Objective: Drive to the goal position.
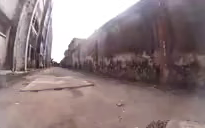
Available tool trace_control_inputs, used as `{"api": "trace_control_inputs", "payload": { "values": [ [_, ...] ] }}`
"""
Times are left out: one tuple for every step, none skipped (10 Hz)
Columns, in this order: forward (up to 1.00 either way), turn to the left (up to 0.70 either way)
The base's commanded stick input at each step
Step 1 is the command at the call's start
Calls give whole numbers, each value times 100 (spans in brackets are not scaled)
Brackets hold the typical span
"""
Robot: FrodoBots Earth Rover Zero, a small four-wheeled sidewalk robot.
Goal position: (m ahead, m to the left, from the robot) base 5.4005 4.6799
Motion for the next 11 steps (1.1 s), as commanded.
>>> {"api": "trace_control_inputs", "payload": {
  "values": [
    [100,42],
    [100,39],
    [100,18],
    [100,2],
    [100,2],
    [100,2],
    [100,2],
    [100,2],
    [100,2],
    [100,42],
    [100,42]
  ]
}}
